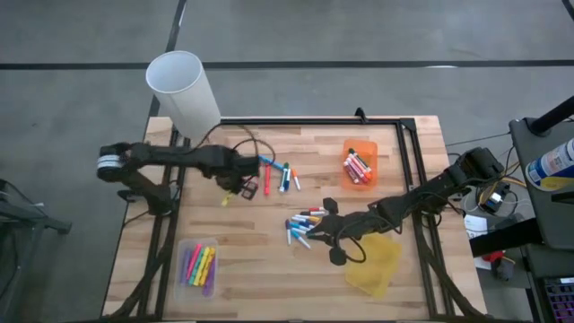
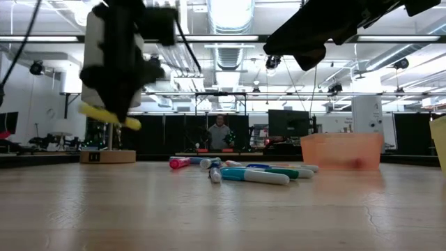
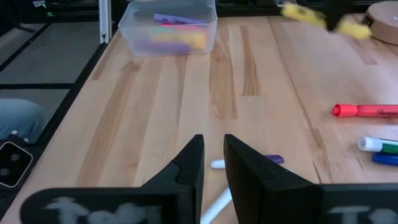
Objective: Pick & Place Markers
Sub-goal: Put the yellow marker pen into the transparent bin
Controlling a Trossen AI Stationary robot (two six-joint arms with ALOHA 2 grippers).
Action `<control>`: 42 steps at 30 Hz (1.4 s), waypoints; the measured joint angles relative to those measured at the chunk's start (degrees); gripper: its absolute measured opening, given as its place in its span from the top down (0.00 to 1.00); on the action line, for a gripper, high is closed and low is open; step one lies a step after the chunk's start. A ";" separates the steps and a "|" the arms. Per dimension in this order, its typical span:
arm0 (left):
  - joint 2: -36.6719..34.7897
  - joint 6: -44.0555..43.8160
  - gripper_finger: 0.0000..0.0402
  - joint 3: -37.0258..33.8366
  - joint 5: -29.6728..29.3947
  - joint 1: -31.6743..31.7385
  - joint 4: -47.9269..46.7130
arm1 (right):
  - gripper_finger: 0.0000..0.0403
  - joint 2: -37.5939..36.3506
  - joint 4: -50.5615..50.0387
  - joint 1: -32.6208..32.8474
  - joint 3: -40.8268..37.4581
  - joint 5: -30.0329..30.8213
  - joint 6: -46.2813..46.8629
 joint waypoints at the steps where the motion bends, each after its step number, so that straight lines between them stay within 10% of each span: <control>1: -1.76 -2.27 0.88 0.00 0.03 -2.26 -1.15 | 0.86 0.00 -0.01 0.00 0.00 0.01 -0.11; 10: -12.34 -30.27 0.88 0.00 -2.70 -28.67 -3.27 | 0.86 0.00 0.00 0.00 0.00 0.22 -0.19; 22: -7.67 -66.17 0.87 0.00 -5.77 -57.33 -2.98 | 0.86 0.00 0.18 -0.04 -0.02 0.35 0.03; 42: 4.47 -72.39 0.84 -0.53 -3.23 -61.27 -1.10 | 0.86 0.00 0.26 0.04 -0.02 0.15 0.05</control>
